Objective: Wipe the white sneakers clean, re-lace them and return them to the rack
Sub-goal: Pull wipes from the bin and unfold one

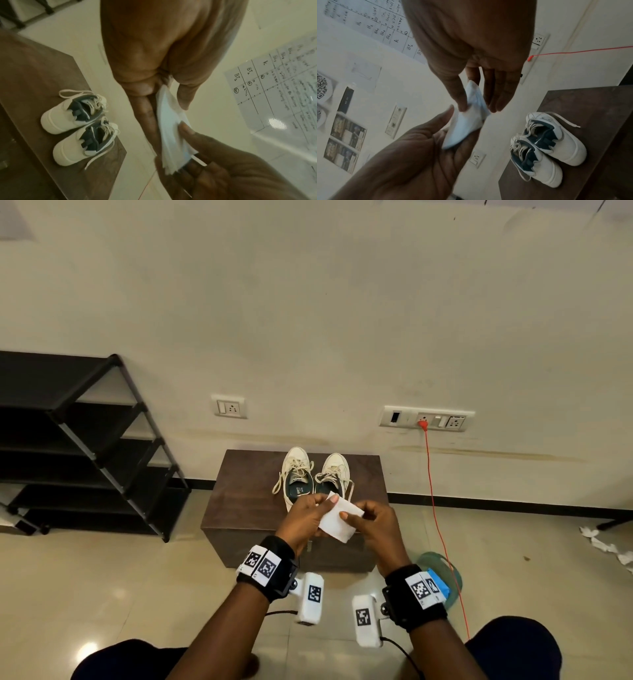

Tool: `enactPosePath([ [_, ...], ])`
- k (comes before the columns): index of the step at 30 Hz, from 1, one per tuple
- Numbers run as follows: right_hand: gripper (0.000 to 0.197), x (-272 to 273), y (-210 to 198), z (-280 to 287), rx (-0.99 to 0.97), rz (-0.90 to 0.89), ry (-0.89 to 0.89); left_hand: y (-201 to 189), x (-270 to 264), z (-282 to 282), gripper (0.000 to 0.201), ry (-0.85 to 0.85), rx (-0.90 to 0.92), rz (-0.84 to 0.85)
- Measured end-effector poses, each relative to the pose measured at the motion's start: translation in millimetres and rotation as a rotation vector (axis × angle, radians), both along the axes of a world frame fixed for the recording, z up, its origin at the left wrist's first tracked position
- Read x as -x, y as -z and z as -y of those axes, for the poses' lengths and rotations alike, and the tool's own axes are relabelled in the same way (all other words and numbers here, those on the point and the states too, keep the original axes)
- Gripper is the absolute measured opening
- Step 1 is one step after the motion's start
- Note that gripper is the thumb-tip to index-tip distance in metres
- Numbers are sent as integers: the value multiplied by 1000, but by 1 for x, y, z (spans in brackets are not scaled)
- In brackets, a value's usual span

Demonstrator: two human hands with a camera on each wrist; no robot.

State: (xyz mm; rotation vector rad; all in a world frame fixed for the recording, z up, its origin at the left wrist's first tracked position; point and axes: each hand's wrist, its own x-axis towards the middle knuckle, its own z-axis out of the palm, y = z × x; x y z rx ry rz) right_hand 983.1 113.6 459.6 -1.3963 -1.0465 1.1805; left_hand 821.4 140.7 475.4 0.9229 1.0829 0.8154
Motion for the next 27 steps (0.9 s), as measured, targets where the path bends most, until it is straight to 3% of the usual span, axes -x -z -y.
enactPosePath([
  [6,20,-7,-4,0,50,-156,59,8,9,1,21,-62,-65,-39],
  [9,26,-8,-1,-2,50,-191,109,6,9,3,36,-103,-86,45],
  [13,25,-8,10,0,35,-229,140,10,9,2,53,-56,-160,8],
  [16,28,-9,18,1,23,-220,129,20,9,-2,44,-5,-230,-37],
  [20,49,-16,17,5,1,-256,53,32,9,-5,35,-33,-245,-44],
  [23,57,-21,24,4,-89,-141,17,39,6,-6,27,-50,-223,-31],
  [27,65,-23,34,3,-136,209,-94,43,2,-7,26,-39,-184,-46],
])
